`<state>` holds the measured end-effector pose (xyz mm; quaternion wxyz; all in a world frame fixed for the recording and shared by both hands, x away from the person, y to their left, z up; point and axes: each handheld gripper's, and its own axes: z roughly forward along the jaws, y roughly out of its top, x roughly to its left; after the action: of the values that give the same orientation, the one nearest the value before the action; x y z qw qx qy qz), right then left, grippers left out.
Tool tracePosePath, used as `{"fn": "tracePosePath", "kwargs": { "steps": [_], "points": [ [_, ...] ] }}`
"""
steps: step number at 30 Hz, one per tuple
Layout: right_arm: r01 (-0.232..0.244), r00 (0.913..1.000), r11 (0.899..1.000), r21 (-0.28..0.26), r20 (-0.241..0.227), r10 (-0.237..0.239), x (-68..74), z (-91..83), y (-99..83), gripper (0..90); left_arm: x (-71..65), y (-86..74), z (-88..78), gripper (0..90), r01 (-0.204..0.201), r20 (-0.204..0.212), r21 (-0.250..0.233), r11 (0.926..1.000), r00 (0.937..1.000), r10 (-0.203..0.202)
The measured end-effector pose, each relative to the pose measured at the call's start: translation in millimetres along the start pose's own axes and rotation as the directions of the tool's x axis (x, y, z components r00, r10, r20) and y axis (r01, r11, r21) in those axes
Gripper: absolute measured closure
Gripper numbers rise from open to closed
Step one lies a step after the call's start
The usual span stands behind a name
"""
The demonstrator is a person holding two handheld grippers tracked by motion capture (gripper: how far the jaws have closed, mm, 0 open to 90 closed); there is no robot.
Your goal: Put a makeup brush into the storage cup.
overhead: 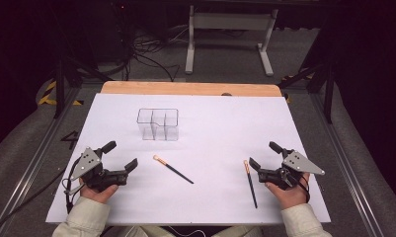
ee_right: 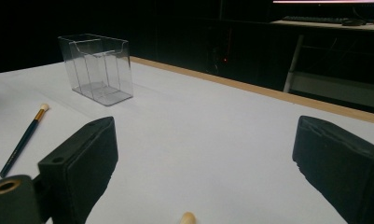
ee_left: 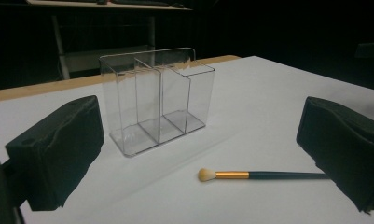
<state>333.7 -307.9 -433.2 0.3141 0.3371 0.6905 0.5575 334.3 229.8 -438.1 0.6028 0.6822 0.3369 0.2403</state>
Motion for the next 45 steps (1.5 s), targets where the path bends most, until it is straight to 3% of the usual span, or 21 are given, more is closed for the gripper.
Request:
{"fn": "tracePosePath", "kwargs": {
  "steps": [21, 32, 38, 45],
  "points": [
    [-0.010, 0.9996, 1.000, 0.005, -0.026, 0.011, 5.0, 5.0, 5.4, 7.4, -0.7, 1.2, -1.0, 1.2, -0.008, -0.008, 0.006, 1.0000, 0.9999, 0.008],
    [-0.018, 0.9968, 1.000, 0.018, -0.077, 0.019, 23.9, 19.9, 22.2, 7.7, -1.0, 0.8, -0.3, 1.4, -0.007, -0.007, 0.014, 0.9999, 1.0000, 0.007],
    [-0.002, 0.9942, 1.000, 0.002, -0.108, 0.002, 34.4, 28.5, 35.4, 8.7, -0.9, 0.3, 0.4, 1.7, -0.008, -0.007, 0.019, 0.9998, 0.9999, 0.009],
    [0.012, 0.9887, 1.000, 0.026, -0.150, -0.008, 50.3, 41.8, 42.4, 9.2, 0.4, 1.5, 3.9, 1.7, -0.002, -0.002, 0.016, 0.9999, 1.0000, 0.002]
  ]
}}
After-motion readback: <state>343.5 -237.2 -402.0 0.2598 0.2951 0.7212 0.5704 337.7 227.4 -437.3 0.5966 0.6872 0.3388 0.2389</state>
